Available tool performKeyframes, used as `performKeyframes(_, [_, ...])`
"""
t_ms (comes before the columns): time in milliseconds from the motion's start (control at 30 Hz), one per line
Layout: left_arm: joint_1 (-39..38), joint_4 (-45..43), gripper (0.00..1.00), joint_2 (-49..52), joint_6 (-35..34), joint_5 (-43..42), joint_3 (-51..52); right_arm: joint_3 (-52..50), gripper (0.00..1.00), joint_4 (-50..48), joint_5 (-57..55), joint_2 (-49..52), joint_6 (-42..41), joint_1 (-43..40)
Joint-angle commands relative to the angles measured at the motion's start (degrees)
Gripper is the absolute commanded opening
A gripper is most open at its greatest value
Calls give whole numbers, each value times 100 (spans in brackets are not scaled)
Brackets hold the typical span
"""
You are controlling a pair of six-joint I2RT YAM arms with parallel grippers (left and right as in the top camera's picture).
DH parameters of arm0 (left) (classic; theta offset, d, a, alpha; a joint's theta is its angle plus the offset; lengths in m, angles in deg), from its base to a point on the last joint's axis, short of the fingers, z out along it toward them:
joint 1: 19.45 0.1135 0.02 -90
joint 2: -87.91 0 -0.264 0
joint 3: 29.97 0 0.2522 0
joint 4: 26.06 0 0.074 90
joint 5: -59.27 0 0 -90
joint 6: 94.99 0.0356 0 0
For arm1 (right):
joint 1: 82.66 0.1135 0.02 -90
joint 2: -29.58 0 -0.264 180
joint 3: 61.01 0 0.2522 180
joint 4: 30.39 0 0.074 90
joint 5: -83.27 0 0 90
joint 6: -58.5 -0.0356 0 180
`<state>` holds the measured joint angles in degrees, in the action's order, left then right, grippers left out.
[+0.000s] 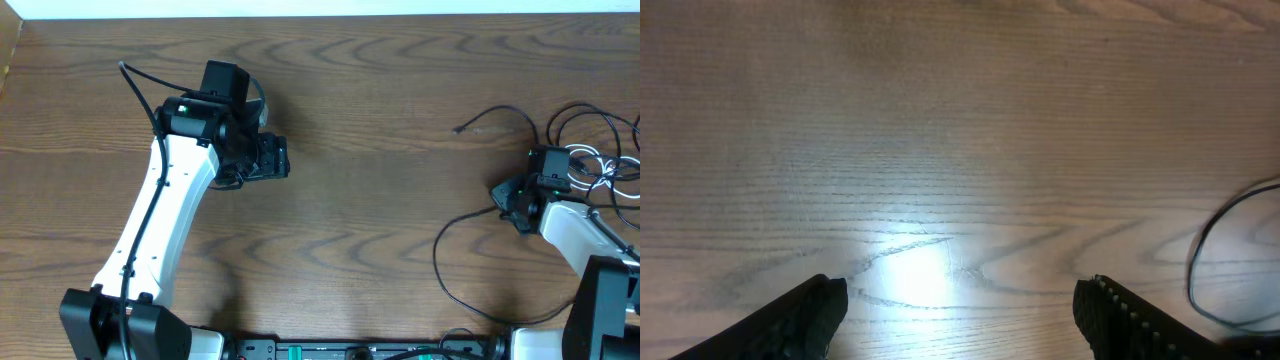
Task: Untangle cables
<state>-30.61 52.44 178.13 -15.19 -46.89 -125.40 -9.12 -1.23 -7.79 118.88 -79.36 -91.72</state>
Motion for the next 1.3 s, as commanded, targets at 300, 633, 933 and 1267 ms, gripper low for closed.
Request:
performKeyframes(300, [-9, 39, 78, -7, 98, 81, 57, 2135, 1, 802, -35, 136, 2284, -160])
performKeyframes(633, [-7, 37, 78, -7, 96, 81, 57, 4548, 1, 1276, -905, 136, 3117, -1156])
performKeyframes(933, [-9, 35, 78, -7, 94, 81, 57, 4699, 1, 507, -1016, 243, 3379, -2339])
performKeyframes(1267, [-9, 35, 78, -7, 50, 81, 57, 4697, 1, 485, -247, 846, 3379, -2975])
